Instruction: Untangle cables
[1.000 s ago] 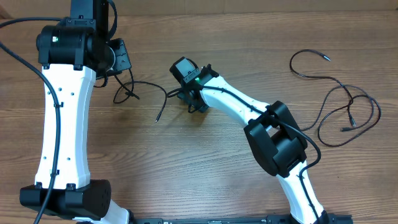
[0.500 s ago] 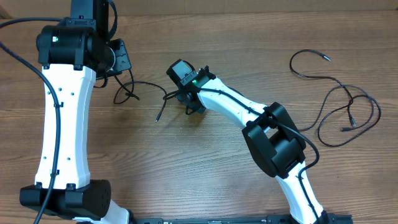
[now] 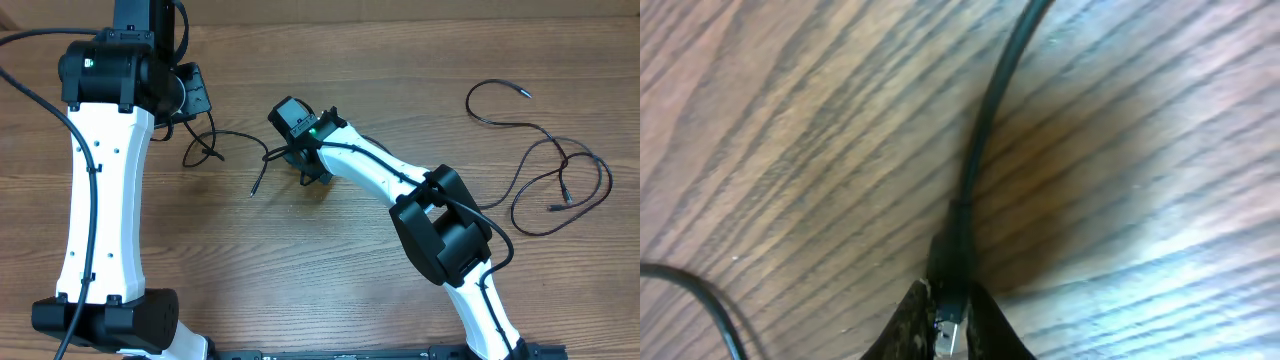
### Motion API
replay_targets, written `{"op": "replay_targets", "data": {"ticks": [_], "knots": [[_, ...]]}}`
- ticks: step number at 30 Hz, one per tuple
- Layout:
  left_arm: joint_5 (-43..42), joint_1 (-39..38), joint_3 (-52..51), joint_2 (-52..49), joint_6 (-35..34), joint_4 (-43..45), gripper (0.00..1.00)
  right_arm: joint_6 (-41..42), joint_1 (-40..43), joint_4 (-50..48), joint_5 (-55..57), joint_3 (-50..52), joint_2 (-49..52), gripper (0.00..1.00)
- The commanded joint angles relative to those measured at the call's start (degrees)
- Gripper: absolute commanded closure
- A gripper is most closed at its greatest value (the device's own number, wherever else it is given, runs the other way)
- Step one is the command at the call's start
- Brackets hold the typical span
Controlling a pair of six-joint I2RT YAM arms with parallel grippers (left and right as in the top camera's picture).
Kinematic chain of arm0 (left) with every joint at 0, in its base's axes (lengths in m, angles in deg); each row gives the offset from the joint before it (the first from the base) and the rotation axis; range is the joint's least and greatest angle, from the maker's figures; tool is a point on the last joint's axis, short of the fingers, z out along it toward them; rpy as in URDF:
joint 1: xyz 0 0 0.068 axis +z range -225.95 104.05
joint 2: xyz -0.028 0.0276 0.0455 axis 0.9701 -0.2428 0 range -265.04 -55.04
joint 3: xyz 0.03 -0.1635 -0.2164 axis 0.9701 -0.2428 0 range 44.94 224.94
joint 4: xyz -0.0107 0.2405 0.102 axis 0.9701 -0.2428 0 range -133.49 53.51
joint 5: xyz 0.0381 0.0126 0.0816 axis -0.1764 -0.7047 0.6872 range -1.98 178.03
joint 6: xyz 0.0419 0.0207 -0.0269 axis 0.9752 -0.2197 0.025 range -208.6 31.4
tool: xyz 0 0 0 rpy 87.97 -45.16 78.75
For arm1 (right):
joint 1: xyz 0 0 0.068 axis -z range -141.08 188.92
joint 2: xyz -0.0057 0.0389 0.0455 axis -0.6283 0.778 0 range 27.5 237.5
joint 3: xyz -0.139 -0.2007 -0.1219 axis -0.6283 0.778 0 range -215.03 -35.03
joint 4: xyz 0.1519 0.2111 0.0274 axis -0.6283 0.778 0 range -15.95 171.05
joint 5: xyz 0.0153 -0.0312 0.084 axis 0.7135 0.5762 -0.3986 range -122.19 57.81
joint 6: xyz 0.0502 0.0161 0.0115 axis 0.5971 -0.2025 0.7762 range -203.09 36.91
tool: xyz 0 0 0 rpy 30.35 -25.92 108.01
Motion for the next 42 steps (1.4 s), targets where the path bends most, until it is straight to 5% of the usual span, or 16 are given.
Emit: {"op": "replay_targets", "data": {"ticks": [1, 11, 13, 16, 25, 33, 42], "knots": [[-0.31, -0.02, -0.13, 0.24, 1.25, -0.02, 0.96, -0.13, 0.17, 1.68, 3.87, 0.07, 0.85, 0.91], [-0.28, -0.02, -0.13, 0.24, 1.27, -0.13, 0.96, -3.26, 1.27, 4.85, 7.78, -0.11, -0.04, 0.96], [-0.28, -0.02, -0.13, 0.24, 1.25, -0.11, 0.96, -3.26, 1.29, 4.70, 7.37, -0.11, -0.22, 0.85], [-0.28, -0.02, -0.13, 0.24, 1.25, -0.20, 0.96, -3.28, 1.29, 4.09, 6.56, -0.13, -0.28, 0.55], [-0.24, -0.02, -0.13, 0.24, 1.29, -0.15, 0.96, -10.58, 1.29, -4.07, 1.31, -0.48, -0.28, 0.35], [-0.26, -0.02, -0.13, 0.24, 1.27, -0.22, 0.96, -10.05, 1.14, -9.07, -1.51, -0.42, -0.24, 0.30], [-0.26, -0.02, -0.13, 0.24, 1.29, -0.22, 0.96, -0.44, 1.03, -9.42, -1.66, 1.33, 0.09, 0.31]]}}
